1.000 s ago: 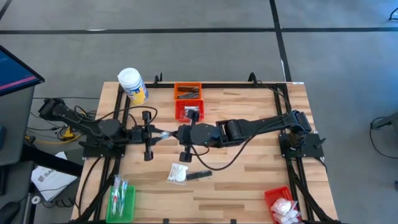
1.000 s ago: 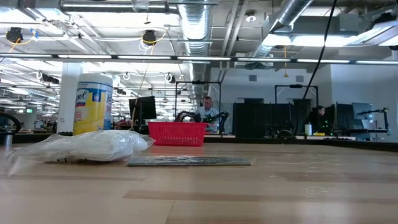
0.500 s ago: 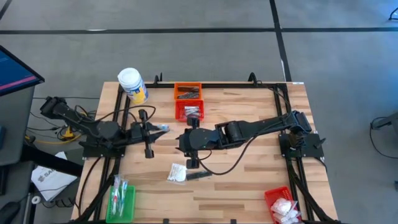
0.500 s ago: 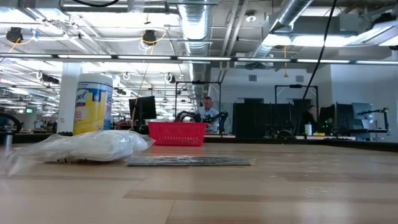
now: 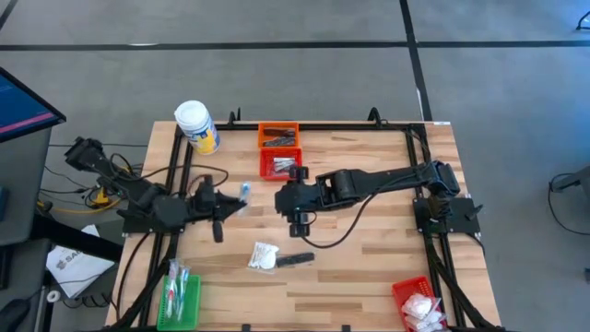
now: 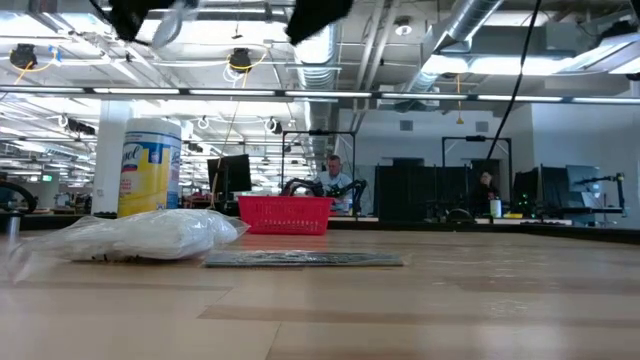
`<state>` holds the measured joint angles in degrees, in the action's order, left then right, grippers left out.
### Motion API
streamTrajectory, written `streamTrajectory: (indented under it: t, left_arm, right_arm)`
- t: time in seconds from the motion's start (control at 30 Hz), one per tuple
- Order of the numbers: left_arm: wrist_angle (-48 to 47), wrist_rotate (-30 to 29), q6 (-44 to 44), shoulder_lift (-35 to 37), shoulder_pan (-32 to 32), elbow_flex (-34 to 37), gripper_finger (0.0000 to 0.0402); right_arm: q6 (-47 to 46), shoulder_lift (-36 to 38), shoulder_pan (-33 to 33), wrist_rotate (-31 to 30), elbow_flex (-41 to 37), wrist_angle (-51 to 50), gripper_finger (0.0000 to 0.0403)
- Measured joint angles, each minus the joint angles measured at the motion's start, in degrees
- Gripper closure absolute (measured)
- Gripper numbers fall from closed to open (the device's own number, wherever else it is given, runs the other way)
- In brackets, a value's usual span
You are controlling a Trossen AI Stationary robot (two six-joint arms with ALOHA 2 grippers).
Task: Pick & Place Travel size toiletries
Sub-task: Put the blue toothbrush into the green basket
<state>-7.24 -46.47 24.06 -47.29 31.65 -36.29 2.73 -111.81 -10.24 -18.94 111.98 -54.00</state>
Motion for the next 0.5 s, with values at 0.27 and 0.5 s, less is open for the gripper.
streamTrajectory:
  t: [0.27, 0.5]
  left_arm:
    - [-20.07, 9.46, 28.77, 0.0, 4.74, -4.86, 0.039]
    - [-31.33, 14.3, 53.71, 0.04, 12.54, -6.18, 0.039]
  right_arm:
    - [-2.76, 0.0, 0.68, -0.04, 0.0, -4.48, 0.0209]
    - [-2.52, -0.02, 0.01, 0.0, 0.0, -4.61, 0.0214]
